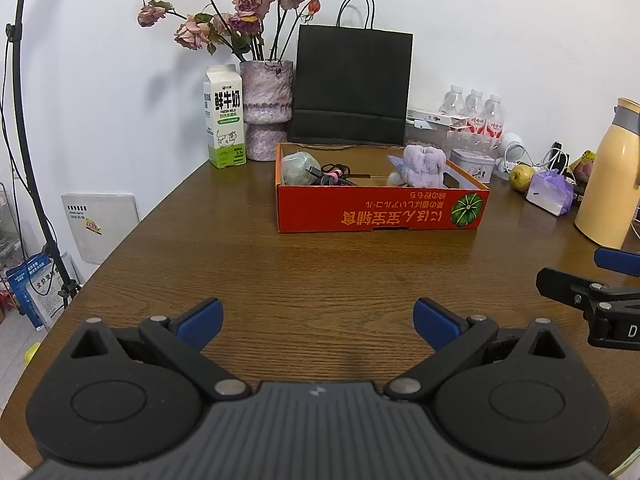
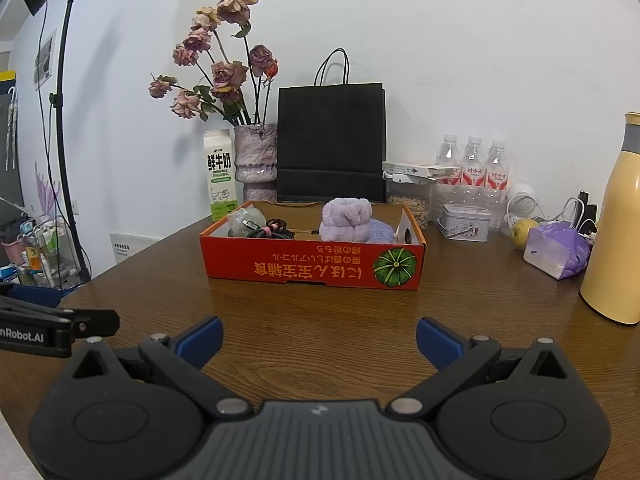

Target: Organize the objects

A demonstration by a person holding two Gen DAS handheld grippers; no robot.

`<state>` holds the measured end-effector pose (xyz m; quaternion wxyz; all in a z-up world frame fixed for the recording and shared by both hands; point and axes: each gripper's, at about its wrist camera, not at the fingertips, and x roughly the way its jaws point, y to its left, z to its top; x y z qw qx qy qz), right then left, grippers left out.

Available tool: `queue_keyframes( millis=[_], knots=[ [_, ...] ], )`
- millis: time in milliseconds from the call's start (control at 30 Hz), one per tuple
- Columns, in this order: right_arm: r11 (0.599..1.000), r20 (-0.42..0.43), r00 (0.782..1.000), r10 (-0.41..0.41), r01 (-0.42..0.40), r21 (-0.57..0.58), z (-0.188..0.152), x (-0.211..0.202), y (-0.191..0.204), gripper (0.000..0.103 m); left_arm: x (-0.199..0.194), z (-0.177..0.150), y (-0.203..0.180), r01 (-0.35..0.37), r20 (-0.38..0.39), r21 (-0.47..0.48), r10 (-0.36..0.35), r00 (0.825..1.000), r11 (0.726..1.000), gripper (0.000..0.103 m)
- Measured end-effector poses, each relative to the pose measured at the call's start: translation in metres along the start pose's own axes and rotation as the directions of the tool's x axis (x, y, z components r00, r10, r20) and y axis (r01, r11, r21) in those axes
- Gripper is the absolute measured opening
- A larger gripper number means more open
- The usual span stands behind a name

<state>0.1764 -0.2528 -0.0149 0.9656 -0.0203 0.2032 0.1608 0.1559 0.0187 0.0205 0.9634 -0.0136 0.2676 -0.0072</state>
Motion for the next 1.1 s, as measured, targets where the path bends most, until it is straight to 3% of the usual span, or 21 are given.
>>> queue_keyframes(
  millis=[1100],
  knots=[
    [1.0,-0.002,1.0,-0.001,0.001,-0.002,-0.0017,-0.0007,0.0007,0.103,0.0004,-0.0054,-0.0018,0.02,-0.005,0.002,-0.02,1.0,1.0,0.103]
  ],
)
